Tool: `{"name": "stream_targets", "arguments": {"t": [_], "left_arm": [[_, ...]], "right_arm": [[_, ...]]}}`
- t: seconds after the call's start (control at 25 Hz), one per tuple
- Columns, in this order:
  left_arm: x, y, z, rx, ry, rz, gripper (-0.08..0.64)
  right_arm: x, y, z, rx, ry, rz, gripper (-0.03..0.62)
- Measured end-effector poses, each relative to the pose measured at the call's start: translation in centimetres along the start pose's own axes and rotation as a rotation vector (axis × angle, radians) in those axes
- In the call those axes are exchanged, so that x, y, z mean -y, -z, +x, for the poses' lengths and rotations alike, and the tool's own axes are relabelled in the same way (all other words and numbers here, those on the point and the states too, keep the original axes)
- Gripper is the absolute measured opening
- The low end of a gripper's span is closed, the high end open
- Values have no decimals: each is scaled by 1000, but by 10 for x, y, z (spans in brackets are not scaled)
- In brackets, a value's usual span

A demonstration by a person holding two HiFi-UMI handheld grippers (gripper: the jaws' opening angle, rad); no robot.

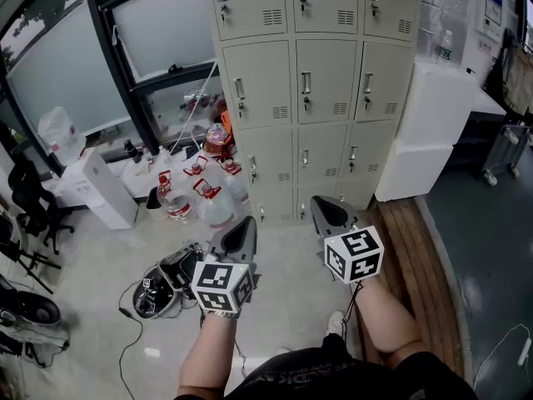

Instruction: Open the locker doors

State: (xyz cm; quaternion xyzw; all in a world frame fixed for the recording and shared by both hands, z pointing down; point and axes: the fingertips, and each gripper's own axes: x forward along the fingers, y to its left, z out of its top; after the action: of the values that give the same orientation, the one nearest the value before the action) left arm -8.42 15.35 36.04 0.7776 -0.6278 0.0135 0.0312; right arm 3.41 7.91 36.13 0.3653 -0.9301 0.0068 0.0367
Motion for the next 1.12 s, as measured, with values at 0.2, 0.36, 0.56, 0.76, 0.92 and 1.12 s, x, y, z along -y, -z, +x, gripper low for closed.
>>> {"name": "stream_targets", "arguments": {"t": [0.2, 0.36, 0.56, 0.76, 0.92, 1.12], "left_arm": [[-1, -1, 0, 4, 10, -9, -2], [0, -1, 2, 0, 23, -12, -2], [3, 2, 11, 0, 27, -10, -2], [2, 2, 28, -9, 21, -5, -2], [0, 0, 50, -16, 13, -2, -2], [-2, -1, 85, -20, 7, 16, -2]], "right_arm": [[0, -1, 1, -2, 11, 2, 0], [2, -1, 1, -4, 21, 3, 0], [10, 0, 2, 3, 23, 4, 0], [26, -2, 15, 9, 16, 15, 0], [44, -3, 33, 12, 1, 24, 0], [72, -5, 59, 17, -11, 41, 0]]}}
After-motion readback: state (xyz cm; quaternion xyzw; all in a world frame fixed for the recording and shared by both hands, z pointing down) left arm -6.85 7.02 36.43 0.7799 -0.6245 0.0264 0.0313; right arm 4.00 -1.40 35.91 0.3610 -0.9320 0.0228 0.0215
